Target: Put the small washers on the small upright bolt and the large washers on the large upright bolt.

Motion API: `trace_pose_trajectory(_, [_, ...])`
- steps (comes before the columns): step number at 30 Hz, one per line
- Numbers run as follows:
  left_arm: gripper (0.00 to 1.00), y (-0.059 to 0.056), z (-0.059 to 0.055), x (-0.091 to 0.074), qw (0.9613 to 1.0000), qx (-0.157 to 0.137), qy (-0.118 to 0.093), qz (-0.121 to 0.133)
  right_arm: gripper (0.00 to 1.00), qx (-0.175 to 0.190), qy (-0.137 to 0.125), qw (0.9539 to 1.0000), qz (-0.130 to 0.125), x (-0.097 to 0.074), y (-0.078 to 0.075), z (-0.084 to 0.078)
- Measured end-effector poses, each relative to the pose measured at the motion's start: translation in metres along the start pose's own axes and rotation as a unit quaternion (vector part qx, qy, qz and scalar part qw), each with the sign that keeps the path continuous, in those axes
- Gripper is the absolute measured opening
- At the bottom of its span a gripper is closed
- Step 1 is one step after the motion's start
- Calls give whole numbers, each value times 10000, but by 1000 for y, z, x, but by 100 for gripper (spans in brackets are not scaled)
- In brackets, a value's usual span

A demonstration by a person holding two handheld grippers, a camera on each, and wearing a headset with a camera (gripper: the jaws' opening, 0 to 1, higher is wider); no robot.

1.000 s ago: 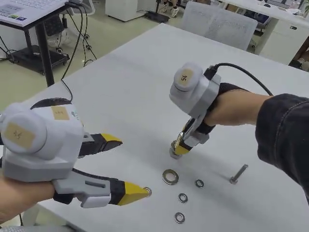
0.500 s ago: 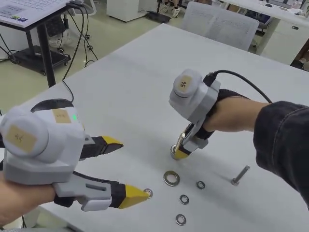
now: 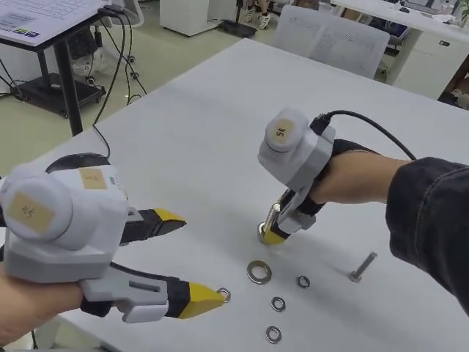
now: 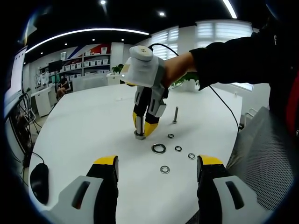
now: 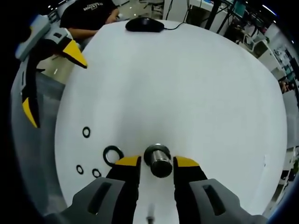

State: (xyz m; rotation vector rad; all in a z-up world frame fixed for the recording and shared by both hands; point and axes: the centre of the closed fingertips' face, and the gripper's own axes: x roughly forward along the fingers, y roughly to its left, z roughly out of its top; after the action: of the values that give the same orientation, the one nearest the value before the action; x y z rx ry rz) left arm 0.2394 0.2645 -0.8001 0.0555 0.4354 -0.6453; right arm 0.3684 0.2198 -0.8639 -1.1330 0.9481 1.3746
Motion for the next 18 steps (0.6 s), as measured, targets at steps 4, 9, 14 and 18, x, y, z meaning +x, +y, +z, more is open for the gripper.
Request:
trace_pose_trajectory(4, [68,0,1,0,10000,20,-11,-4,29,-34,-22,10000,-65,-5,-2,-1])
trace_pose_trajectory(9, [68,0,3,0,10000,47,-25,-2,30,-72,-38,9998,-156,-12,-4,-4])
trace_pose_trajectory(14, [68,-1,4,0,10000,84,-36,-14,30,-55,-76,9997,-215,-20,-3,-8])
trace_pose_trajectory(18, [68,-2,6,1,9999,109,-48,-22,30,-66,-81,9996,-245,-23,2,-11])
